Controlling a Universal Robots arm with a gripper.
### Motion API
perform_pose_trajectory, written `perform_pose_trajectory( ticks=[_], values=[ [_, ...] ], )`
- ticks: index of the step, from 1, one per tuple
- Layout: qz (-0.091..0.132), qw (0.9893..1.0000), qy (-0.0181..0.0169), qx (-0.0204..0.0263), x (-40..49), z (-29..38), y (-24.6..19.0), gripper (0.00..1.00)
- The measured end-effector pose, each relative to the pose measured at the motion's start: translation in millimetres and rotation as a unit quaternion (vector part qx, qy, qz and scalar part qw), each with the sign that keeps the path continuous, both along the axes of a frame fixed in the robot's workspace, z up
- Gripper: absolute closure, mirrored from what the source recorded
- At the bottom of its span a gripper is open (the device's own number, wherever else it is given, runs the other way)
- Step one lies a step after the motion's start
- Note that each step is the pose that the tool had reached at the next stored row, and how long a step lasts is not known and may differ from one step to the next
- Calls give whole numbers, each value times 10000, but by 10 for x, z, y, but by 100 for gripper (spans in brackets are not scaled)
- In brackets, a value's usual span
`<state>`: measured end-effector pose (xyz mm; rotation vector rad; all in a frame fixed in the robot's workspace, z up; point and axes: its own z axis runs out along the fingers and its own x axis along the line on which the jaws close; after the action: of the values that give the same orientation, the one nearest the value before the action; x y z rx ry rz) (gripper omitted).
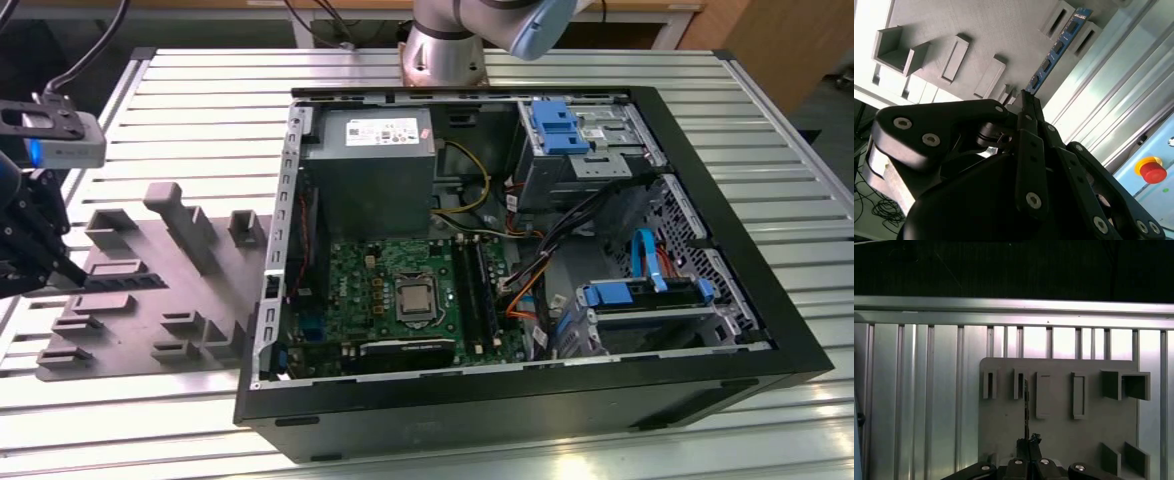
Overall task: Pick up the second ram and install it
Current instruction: 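Pick up the second ram and move it above second insertion slot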
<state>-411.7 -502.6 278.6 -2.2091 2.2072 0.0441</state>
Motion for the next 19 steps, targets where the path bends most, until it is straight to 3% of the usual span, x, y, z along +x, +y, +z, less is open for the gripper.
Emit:
perform_pose_trajectory(
  ticks=[19],
  values=[
    [0,10000,-13,6,0,74,0,89]
  ],
)
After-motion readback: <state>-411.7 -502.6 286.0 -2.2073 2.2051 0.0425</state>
